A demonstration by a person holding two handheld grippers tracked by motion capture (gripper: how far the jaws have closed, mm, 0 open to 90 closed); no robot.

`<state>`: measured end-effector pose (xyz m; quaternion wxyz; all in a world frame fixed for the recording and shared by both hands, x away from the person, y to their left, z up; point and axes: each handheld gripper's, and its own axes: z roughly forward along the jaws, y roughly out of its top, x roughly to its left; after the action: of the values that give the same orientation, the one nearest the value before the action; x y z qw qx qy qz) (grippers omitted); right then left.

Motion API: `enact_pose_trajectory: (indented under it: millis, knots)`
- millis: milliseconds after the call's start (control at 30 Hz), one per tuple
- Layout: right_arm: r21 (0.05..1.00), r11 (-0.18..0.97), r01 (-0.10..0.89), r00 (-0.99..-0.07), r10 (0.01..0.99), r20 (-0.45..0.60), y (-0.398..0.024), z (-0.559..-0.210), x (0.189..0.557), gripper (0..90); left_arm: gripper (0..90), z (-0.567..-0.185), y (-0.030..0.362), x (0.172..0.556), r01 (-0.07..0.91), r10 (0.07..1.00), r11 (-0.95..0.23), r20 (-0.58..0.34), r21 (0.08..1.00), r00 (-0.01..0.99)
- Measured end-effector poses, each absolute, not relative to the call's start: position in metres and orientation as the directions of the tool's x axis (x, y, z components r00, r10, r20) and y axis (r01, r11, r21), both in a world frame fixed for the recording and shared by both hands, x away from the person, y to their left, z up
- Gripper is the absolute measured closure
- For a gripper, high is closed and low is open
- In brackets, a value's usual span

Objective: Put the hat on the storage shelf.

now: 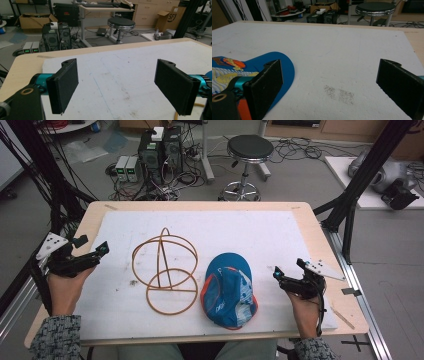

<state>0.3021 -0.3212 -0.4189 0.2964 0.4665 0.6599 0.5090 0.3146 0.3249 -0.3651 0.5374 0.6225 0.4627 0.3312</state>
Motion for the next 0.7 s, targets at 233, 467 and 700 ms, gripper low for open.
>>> enact_pose_trajectory:
  millis: [233,467,700]
  knots:
    - [0.947,0.049,0.316,-0.39,0.917,0.083,-0.3209,-0.4187,0.301,6.1,19.6,-0.3649,0.3243,0.3143,0.223,0.931,0.009,-0.09,0.975,0.354]
    - [0.947,0.041,0.32,-0.392,0.915,0.093,-0.3197,-0.4193,0.3042,6.1,19.6,-0.3651,0.3259,0.312,0.226,0.934,0.005,-0.085,0.974,0.347]
    - [0.945,0.064,0.322,-0.398,0.915,0.073,-0.3176,-0.4194,0.3042,6.1,19.7,-0.3647,0.3259,0.3122,0.226,0.934,0.001,-0.081,0.974,0.347]
